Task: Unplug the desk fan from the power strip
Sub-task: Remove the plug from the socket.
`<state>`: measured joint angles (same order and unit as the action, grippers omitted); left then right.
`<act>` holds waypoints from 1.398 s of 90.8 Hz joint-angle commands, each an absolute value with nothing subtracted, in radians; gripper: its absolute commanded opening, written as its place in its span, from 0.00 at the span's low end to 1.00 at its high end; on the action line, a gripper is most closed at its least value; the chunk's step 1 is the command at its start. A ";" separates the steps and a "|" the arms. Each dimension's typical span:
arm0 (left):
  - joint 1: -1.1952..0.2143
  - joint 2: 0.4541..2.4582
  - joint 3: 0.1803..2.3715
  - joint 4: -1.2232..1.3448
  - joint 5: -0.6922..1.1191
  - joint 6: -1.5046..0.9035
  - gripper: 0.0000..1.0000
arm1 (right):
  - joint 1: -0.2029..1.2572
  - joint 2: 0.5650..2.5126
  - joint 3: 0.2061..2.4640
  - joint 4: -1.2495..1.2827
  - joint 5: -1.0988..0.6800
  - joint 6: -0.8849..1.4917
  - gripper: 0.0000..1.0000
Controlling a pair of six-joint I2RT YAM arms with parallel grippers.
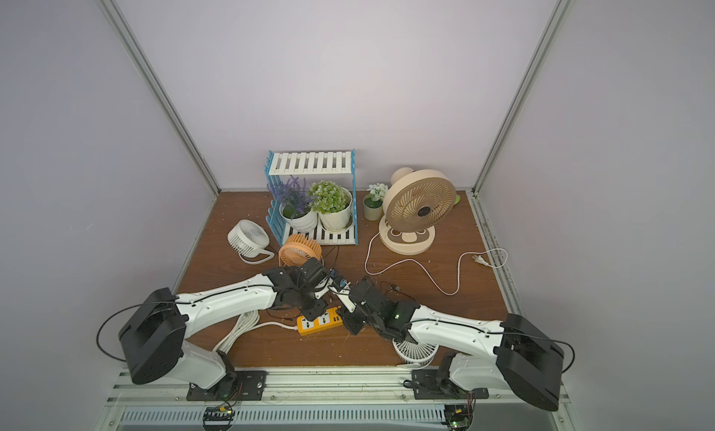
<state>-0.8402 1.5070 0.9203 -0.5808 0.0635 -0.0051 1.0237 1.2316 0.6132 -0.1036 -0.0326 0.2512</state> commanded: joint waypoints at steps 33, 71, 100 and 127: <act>-0.848 1.543 0.957 -0.618 0.114 0.016 0.52 | 1.033 1.220 0.620 -0.110 -0.032 0.267 0.00; -0.873 1.615 0.996 -0.674 0.063 0.060 0.46 | 1.037 1.189 0.618 -0.109 -0.012 0.263 0.00; -0.880 1.613 0.955 -0.693 0.058 0.080 0.46 | 1.036 1.164 0.612 -0.099 0.003 0.258 0.00; -0.881 1.629 0.952 -0.695 0.055 0.075 0.45 | 1.037 1.131 0.612 -0.100 0.025 0.259 0.00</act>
